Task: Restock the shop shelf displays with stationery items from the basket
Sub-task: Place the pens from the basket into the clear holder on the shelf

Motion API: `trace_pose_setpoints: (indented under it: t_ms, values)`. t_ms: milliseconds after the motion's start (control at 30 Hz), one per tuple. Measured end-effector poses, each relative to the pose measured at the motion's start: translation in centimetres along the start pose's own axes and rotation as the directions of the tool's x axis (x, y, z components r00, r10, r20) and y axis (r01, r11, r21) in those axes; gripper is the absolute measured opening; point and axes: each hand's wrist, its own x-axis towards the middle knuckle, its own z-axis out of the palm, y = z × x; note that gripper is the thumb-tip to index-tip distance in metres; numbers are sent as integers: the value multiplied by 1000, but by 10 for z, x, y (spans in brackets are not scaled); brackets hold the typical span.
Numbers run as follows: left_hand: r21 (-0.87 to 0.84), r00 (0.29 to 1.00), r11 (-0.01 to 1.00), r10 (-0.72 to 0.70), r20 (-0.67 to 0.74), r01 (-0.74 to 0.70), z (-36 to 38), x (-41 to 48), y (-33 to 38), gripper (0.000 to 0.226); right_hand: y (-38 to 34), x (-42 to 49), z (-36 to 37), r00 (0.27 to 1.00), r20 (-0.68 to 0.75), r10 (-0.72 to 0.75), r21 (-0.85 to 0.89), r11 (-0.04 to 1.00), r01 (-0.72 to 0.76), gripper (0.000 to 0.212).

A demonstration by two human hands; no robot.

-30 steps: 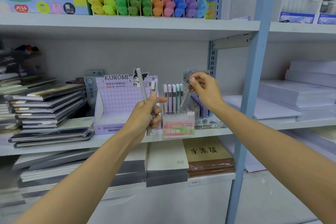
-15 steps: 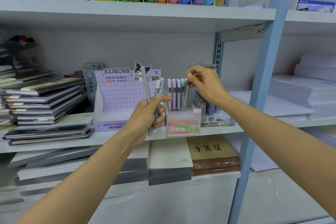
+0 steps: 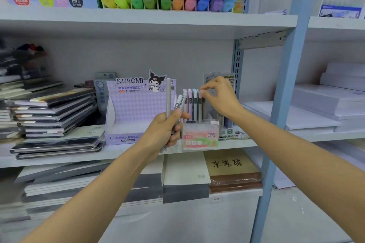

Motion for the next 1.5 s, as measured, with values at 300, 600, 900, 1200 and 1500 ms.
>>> trace_pose_setpoints:
  t_ms: [300, 600, 900, 1200, 1500]
  values:
    - [204, 999, 979, -25, 26, 19, 17, -16, 16, 35, -53, -16, -41, 943, 288, -168, 594, 804, -38, 25]
    - [-53, 995, 995, -88, -37, 86, 11, -25, 30, 12, -44, -25, -57, 952, 270, -146, 675, 734, -79, 5]
    - [-461, 958, 880, -22, -286, -117, 16, -26, 40, 17, -40, -50, -60, 813, 543, -210, 552, 819, -157, 18]
    - [10, 967, 989, 149, -206, -150, 32, -39, 47, 15, -65, -50, -61, 948, 269, -172, 616, 787, -32, 24]
    - [9, 981, 993, 117, -152, -117, 31, -28, 46, 15, -58, -31, -69, 995, -33, -96, 577, 811, 97, 15]
